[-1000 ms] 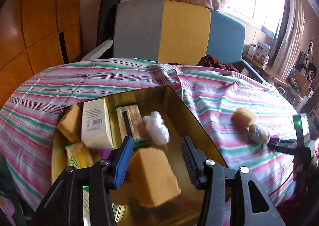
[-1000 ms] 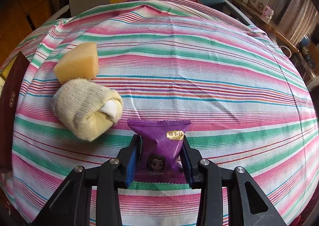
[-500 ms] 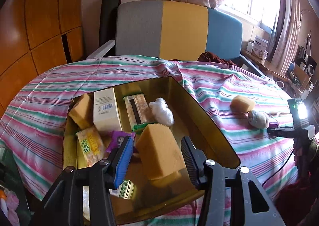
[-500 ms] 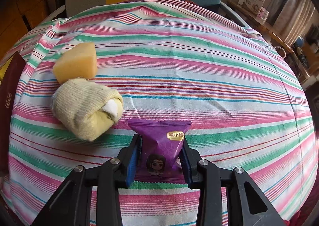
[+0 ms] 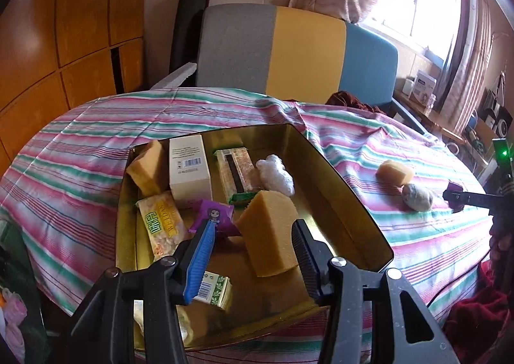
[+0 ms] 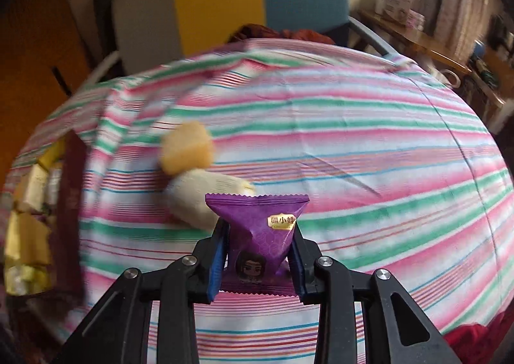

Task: Organize objects
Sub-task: 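Carry the purple packet into the gold tray and open the right gripper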

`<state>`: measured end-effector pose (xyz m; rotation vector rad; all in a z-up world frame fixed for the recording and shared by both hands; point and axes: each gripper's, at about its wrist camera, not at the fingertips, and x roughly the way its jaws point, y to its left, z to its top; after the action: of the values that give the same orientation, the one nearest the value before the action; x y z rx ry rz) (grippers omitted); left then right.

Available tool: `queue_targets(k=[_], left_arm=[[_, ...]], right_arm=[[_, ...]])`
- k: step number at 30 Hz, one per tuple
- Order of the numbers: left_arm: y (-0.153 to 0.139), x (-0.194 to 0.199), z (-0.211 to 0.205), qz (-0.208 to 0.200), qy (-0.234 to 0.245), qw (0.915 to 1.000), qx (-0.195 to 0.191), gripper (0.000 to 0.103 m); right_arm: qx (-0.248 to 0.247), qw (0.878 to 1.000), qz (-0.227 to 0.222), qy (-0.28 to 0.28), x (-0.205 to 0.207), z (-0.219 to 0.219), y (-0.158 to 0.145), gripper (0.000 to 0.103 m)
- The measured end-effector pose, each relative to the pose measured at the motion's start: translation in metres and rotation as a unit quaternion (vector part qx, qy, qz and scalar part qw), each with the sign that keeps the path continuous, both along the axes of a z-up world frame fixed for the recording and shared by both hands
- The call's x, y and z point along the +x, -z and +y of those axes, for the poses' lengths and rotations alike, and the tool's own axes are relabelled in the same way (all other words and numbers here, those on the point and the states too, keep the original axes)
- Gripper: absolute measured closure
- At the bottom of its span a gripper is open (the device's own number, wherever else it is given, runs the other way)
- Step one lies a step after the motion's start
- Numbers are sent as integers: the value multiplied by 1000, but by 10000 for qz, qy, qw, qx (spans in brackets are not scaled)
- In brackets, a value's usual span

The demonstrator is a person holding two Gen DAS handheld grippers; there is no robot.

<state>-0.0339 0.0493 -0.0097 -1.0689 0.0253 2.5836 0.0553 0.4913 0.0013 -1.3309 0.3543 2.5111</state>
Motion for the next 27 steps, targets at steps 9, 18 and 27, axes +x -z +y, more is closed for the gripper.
queue_targets(k=[9,18,27], left_arm=[[8,0,-21,-136,-222,9996,61,53],[10,-5,-41,-172,-442,9987,166,53],[18,-9,-49,-268,-545,9980,186,53]], right_arm=[[-229,9842,400,-1712,-41,-145,-26,68],[25,9631,105,-2688,-91,-242,-7,67],[302,9616,-372,-2701,-109,-262,33,59]])
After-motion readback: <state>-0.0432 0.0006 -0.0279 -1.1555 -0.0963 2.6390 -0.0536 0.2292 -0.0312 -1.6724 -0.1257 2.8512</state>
